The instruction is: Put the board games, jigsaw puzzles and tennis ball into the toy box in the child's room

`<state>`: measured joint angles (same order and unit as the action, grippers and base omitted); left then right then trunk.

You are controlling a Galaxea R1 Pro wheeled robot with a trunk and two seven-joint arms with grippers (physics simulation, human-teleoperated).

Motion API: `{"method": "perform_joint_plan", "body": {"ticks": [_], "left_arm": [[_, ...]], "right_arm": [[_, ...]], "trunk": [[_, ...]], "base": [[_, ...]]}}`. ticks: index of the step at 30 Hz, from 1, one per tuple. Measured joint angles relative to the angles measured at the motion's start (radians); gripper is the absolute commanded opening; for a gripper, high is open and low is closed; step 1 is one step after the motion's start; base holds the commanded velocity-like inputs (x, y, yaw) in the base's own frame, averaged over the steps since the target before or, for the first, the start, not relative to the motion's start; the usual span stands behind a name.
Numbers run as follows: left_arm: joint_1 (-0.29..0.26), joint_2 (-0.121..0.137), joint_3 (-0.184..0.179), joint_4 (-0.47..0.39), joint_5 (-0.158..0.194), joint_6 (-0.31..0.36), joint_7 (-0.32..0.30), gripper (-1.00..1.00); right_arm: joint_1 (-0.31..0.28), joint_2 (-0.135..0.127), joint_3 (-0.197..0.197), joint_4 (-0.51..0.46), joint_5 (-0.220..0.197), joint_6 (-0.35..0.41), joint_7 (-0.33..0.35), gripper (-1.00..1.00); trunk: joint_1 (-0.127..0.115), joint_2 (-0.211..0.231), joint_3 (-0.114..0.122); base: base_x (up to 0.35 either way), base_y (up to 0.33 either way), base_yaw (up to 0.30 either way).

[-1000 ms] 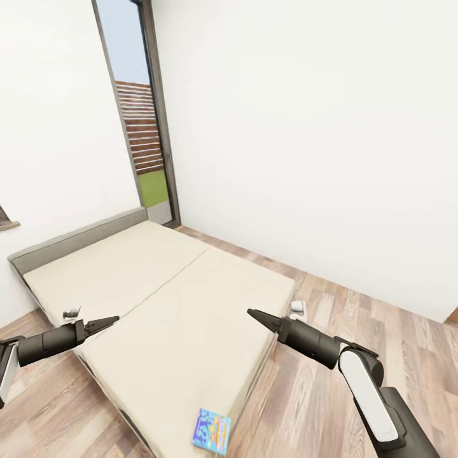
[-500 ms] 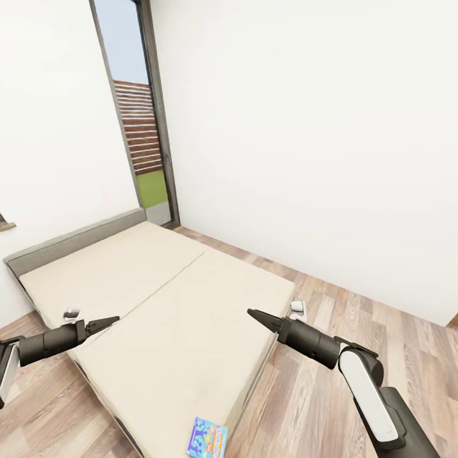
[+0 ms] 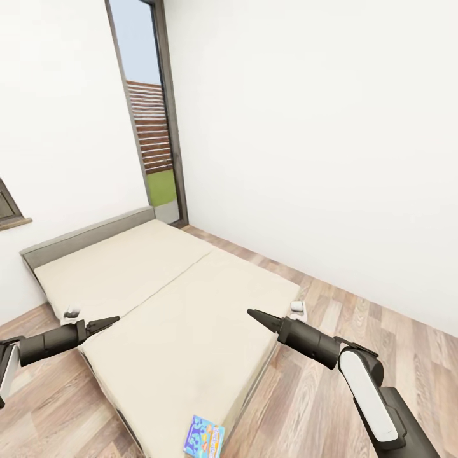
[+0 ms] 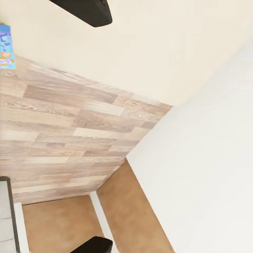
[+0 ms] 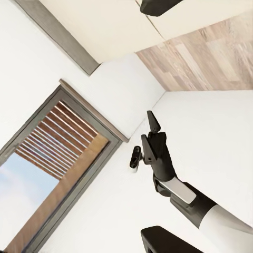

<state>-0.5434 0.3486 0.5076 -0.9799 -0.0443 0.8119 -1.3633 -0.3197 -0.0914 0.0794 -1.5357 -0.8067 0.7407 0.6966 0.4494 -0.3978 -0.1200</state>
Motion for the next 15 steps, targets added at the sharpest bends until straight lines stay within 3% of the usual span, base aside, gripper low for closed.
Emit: {"method": "perform_joint_plan", "body": {"ticks": [7,15], "left_arm": [[0.0,0.0,0.0,0.0,0.0,0.0,0.0,1.0],[0.0,0.0,0.0,-0.001,0.0,0.0,0.0,1.0]], "right_arm": [[0.0,0.0,0.0,-0.001,0.0,0.0,0.0,1.0],[0.0,0.0,0.0,-0.001,0.0,0.0,0.0,1.0]], "trunk": [[0.0,0.0,0.0],[0.0,0.0,0.0]], "base": [[0.0,-0.035,0.006],[0.0,-0.183,0.031]]}}
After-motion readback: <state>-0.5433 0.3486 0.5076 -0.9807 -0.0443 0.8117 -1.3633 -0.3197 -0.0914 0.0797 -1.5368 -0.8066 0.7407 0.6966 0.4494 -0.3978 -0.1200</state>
